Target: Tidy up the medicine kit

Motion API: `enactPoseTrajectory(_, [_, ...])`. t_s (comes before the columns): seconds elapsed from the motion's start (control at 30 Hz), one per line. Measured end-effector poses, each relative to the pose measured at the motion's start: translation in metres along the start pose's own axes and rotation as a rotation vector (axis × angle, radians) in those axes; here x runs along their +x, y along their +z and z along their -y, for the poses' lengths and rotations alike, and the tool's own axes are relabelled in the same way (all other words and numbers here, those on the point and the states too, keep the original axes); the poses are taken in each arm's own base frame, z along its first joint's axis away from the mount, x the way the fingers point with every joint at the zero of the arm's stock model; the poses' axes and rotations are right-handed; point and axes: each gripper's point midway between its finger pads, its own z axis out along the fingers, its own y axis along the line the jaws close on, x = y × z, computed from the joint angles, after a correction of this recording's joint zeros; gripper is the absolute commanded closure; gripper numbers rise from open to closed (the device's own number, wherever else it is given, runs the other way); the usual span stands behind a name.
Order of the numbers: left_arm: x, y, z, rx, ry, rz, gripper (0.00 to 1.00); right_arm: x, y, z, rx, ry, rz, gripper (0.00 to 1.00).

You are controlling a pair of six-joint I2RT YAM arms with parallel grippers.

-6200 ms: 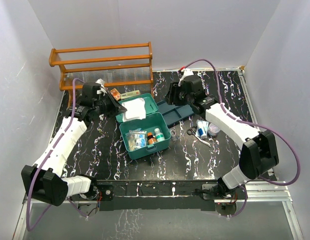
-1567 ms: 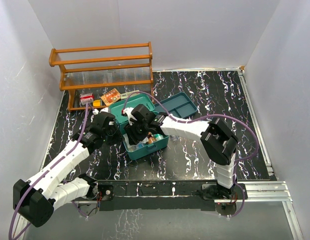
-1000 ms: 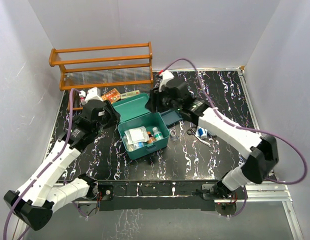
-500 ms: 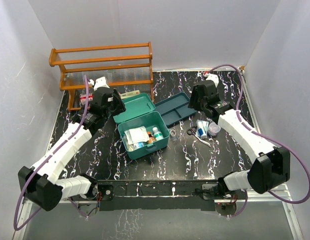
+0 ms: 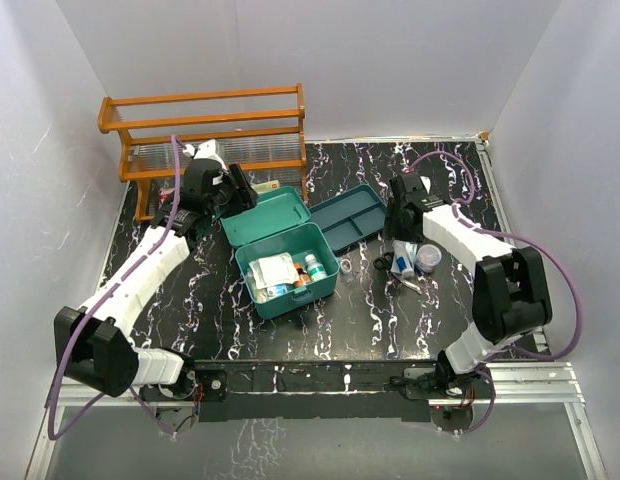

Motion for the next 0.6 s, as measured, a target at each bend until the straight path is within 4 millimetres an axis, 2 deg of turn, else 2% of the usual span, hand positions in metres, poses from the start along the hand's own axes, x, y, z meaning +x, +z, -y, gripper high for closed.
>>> enactPoseTrajectory(0.17, [-0.003,0.010,0.017,0.083,0.044,-0.012,0.46,0.016,0.016,0.000,0.006,-0.048,-0.083,0.50])
enactPoseTrajectory(0.5, [-0.003,0.029,0.048,0.228,0.126,-0.055,0.44,0.025,0.031,0.001,0.028,-0.104,-0.146,0.55])
enactPoseTrajectory(0.6, [-0.001,0.034,0.052,0.251,0.147,-0.072,0.43,0.029,0.038,0.002,0.040,-0.121,-0.170,0.61])
